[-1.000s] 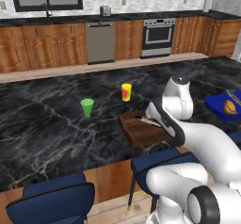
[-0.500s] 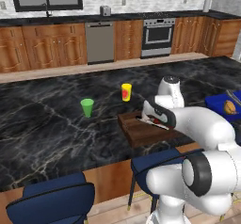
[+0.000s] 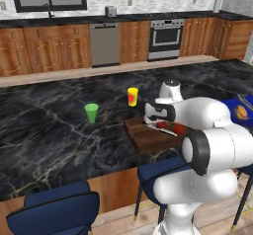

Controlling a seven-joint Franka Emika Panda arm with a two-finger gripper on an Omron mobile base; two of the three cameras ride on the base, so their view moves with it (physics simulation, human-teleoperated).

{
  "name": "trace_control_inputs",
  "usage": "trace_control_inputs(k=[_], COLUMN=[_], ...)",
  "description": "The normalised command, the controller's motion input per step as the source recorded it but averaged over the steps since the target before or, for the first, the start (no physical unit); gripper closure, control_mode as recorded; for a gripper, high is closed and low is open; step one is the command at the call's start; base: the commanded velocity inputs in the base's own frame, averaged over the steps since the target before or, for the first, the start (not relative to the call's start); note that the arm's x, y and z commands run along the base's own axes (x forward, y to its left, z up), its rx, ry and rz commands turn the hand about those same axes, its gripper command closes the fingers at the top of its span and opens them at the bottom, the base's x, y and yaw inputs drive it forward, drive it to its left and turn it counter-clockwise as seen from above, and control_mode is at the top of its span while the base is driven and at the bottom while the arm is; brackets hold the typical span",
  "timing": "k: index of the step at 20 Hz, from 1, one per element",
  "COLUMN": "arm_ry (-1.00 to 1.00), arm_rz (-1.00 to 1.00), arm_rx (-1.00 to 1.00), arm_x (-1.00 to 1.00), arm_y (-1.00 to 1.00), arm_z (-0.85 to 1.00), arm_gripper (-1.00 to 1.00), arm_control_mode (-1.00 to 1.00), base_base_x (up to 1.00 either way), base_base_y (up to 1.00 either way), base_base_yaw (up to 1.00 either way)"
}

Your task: Gather the bell peppers from the fridge and place them on a tray on the dining counter. Then gather the fish and chicken drumstick from the fridge and place them on the other tray.

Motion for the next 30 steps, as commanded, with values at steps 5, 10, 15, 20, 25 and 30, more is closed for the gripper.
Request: trace_control_inputs(k=[5, 10, 15, 20, 25, 30], arm_ry=[0.02, 0.01, 0.01, 0.03, 0.06, 0.11], arm_rz=[-0.03, -0.06, -0.07, -0.06, -0.03, -0.01], arm_rx=[0.00, 0.00, 0.00, 0.00, 0.00, 0.00], arm_x=[0.18, 0.01, 0.10, 0.15, 0.00, 0.00], arm_y=[0.09, 0.01, 0.00, 0.03, 0.09, 0.00], arm_z=[-0.39, -0.45, -0.26, -0.13, -0.11, 0.11], arm_gripper=[1.00, 1.00, 1.00, 1.00, -1.00, -1.00], arm_control_mode=[-1.00, -1.00, -1.00, -1.00, -1.00, -1.00], base_base_x=[0.00, 0.00, 0.00, 0.00, 0.00, 0.00], base_base_y=[0.00, 0.00, 0.00, 0.00, 0.00, 0.00], base_base_yaw=[0.00, 0.00, 0.00, 0.00, 0.00, 0.00])
